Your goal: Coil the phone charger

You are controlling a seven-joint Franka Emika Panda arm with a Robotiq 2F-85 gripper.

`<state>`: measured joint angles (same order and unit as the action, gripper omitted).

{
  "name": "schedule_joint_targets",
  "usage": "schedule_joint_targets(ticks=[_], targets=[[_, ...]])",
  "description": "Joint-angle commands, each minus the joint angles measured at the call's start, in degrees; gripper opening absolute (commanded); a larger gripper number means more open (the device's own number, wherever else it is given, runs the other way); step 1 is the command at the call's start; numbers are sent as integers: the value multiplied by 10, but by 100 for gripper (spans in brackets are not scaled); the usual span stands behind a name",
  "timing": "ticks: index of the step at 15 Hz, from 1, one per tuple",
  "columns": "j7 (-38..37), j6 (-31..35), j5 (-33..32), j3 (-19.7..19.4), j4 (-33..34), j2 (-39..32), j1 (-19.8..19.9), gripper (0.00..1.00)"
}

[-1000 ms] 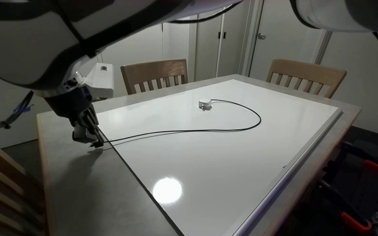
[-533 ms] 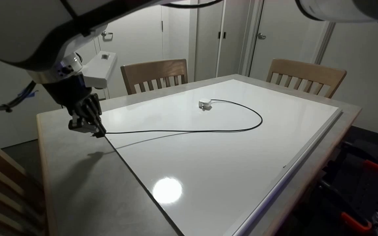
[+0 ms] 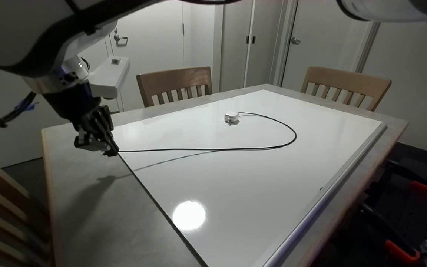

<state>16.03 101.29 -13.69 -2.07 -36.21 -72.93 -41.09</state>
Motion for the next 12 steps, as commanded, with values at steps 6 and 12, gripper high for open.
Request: schedule_joint_targets(ticks=[6, 12], targets=[[-73, -15, -2, -22, -19, 10, 10, 2], [-184, -18, 5, -50, -49, 27, 39, 2]])
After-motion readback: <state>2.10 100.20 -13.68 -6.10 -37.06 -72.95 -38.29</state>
